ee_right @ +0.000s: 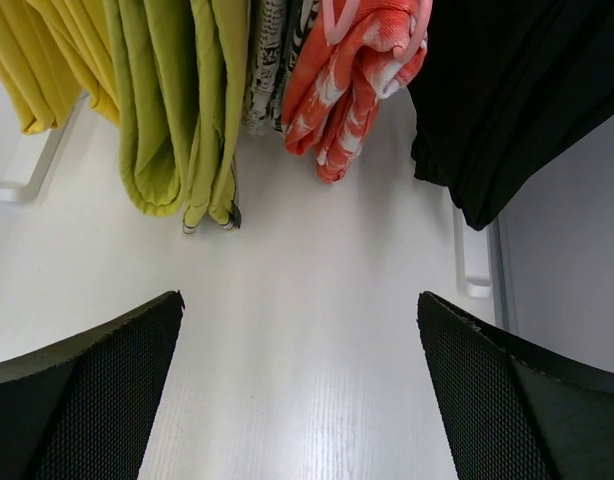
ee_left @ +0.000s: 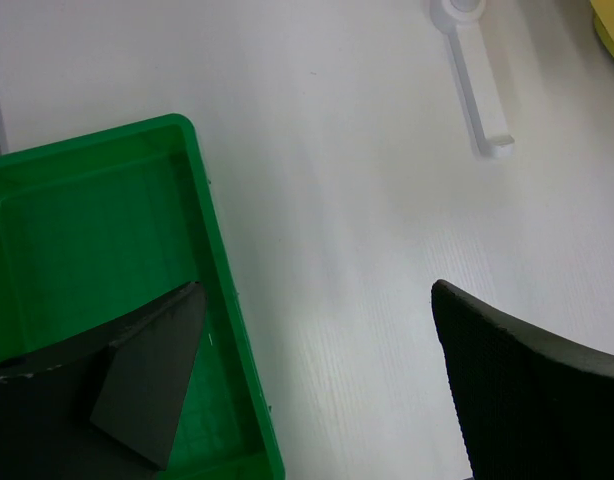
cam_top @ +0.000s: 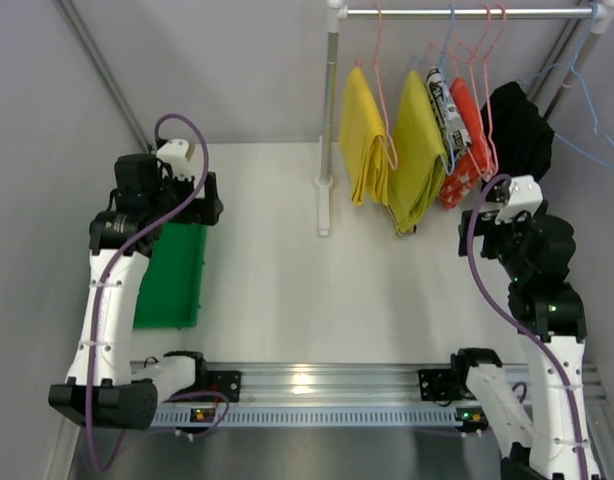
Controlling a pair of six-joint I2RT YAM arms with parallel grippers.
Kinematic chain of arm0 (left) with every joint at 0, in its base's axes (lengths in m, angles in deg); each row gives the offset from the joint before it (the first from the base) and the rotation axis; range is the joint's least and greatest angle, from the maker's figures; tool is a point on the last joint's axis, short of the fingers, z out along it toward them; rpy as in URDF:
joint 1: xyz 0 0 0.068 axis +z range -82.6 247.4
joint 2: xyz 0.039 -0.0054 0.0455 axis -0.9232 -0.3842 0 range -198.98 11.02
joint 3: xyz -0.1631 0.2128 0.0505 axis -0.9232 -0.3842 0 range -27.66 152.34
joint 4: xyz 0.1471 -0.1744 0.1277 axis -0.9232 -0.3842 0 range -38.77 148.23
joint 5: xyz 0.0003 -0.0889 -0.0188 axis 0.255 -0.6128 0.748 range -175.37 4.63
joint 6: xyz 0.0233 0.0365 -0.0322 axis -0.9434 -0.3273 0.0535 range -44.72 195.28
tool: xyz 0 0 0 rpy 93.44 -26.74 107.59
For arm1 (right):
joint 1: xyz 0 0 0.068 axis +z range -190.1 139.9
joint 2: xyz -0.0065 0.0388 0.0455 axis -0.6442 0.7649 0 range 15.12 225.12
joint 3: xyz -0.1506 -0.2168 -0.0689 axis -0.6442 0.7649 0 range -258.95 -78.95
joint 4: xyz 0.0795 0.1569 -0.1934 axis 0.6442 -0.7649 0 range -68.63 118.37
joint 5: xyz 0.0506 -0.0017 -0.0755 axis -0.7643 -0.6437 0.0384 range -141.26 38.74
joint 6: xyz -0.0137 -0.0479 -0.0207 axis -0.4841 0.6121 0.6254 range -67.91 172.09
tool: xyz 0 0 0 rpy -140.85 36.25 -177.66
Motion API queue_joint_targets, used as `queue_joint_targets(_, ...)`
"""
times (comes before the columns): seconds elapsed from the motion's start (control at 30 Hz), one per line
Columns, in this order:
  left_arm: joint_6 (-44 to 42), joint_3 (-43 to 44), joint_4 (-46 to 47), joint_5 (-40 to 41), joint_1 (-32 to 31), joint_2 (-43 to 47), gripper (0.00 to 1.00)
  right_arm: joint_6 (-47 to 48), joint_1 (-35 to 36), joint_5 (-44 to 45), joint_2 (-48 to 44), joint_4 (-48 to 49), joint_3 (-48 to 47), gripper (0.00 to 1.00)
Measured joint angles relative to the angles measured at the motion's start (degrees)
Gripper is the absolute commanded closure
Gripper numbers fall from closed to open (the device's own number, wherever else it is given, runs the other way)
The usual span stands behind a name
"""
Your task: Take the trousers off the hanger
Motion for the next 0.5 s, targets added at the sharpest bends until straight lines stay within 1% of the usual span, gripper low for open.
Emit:
queue_joint_targets(0.17,0.31,0.0,0.39,-1.01,0.0,1.14,0.01,-0.96,0.0,-0.85,-0.85,-0.07,-0.22,0.0)
queue_joint_targets(0.3,0.42,-0.2,0.9,-2.23,0.0,1.88,0.01,-2.1,-0.02,-3.41,0.28,-1.4,-3.5,0.01)
queue_joint_targets(0.4,0.66,-0.63,1.07,-3.3,0.0,2.23,0.01,-3.8,-0.09,-7.04,2.97,-3.3,-9.92,0.0)
queue_joint_targets(0.5,0.85,-1.33,1.49,-4.55,0.0,2.25,0.01,-6.14,-0.11,-12.39,7.13,-4.09,-19.61,0.01)
